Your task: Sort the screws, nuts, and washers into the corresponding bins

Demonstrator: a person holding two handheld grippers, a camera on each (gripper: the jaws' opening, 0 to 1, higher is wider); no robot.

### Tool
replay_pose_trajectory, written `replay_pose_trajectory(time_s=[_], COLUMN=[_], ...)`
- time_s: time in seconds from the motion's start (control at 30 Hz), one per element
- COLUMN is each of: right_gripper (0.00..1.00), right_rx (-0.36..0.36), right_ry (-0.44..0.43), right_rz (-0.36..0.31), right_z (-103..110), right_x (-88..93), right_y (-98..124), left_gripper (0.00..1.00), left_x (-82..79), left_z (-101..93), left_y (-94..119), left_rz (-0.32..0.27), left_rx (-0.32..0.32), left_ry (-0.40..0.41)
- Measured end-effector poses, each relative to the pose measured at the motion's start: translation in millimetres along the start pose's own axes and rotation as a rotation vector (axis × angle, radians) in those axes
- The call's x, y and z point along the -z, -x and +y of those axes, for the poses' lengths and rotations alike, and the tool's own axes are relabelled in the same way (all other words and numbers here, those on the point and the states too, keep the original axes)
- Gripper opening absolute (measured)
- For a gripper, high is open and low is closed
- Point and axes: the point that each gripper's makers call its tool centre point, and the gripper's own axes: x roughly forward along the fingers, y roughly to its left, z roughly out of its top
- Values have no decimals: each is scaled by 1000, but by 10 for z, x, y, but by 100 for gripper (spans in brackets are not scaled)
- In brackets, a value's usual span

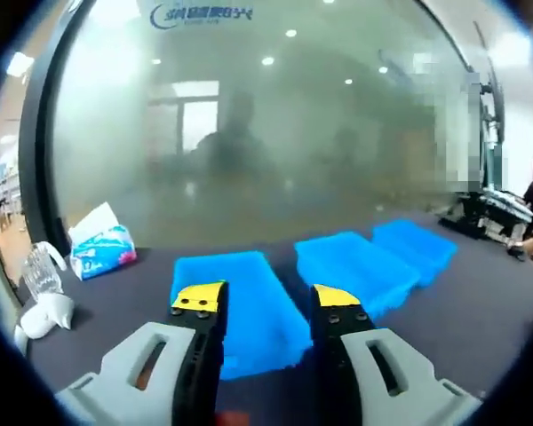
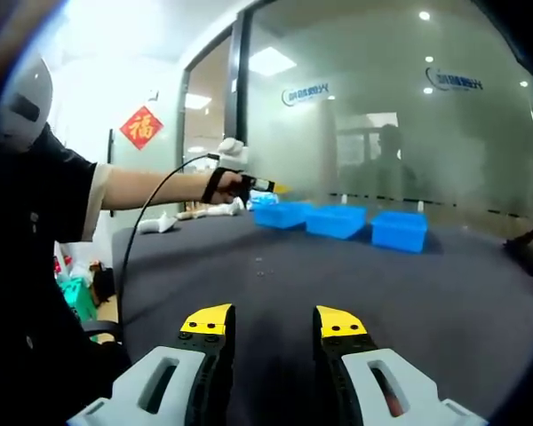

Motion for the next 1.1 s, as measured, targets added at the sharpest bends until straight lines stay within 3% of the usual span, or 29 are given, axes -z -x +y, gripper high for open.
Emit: replay_pose_trajectory(time_s=[0.2,0.33,0.47,0.7,0.97,1.1], right_gripper=[32,32,32,32,32,32], right_rx=[3,7,7,-1,1,4], right_ry=[2,-2,-3,1,8,14], right_rz=[-3,-12,-15,-25,-42,-41], right_z=[-5,-8,15,74,87,76], right_x=[-16,-28,-36,-78,-157,-174], right_y=[4,-6,-22,-28,-34,-28], left_gripper=[36,36,36,35,35,35], left_x=[12,58,121,256,506,630], left_z=[-216,-304,-444,-602,-553,-505], left_y=[399,695,1022,1719,2329,2525], left_rz=[-58,-95,-133,-176,-192,-186], left_rx=[82,77,106,123,98,84], left_ry=[31,-24,31,44,3,-12])
